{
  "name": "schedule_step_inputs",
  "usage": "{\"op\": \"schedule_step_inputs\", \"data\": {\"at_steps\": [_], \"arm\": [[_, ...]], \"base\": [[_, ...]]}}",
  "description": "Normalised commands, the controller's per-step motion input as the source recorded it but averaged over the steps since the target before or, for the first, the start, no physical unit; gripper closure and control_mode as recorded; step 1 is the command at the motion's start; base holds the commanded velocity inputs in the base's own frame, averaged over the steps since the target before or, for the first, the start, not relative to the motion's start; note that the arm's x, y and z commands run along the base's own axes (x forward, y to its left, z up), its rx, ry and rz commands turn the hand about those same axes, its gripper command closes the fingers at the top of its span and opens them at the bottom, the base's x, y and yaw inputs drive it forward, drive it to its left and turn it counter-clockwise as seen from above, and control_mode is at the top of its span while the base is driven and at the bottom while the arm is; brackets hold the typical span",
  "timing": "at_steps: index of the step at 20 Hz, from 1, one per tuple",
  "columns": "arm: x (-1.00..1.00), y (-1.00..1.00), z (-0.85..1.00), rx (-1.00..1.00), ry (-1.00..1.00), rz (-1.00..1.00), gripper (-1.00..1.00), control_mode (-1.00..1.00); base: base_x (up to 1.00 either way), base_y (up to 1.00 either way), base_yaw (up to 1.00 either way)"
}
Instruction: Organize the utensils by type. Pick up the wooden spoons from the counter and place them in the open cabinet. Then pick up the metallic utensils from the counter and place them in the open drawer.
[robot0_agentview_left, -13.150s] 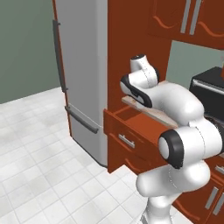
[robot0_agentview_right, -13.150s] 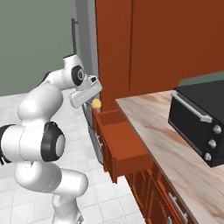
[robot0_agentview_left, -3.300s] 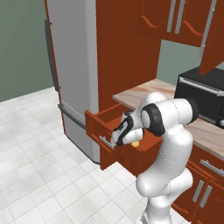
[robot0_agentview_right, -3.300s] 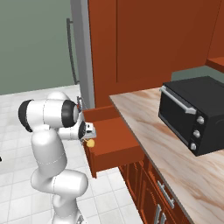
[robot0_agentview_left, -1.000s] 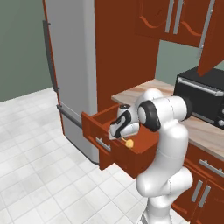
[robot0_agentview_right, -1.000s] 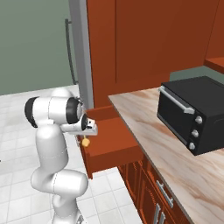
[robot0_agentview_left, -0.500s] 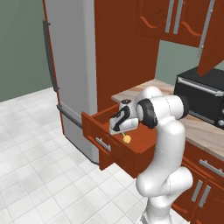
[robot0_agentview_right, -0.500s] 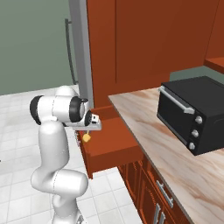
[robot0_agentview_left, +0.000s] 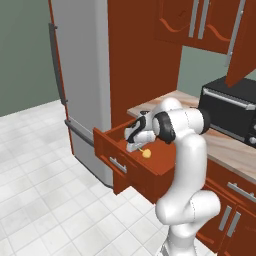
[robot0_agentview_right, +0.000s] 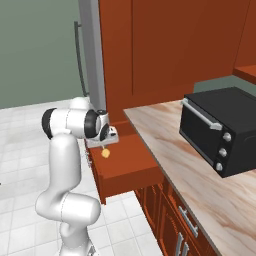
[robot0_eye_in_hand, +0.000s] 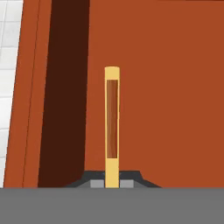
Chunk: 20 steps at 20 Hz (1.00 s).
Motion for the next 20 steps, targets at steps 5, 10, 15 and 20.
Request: {"op": "schedule_step_inputs", "data": {"at_steps": [5,10,15,20], "arm": [[0.44,-0.14,-0.20,0.00,0.00,0.49,1.00,-1.00],[0.29,-0.18,-0.31,0.00,0.03,0.41,1.00,-1.00],[0.23,-0.02,-0.30,0.00,0.15,0.19,1.00,-1.00],[0.20,0.00,-0.33,0.00,0.10,0.02,1.00,-1.00]], "base": [[0.00,0.00,0.00],[0.00,0.00,0.00],[0.00,0.00,0.00],[0.00,0.00,0.00]]}}
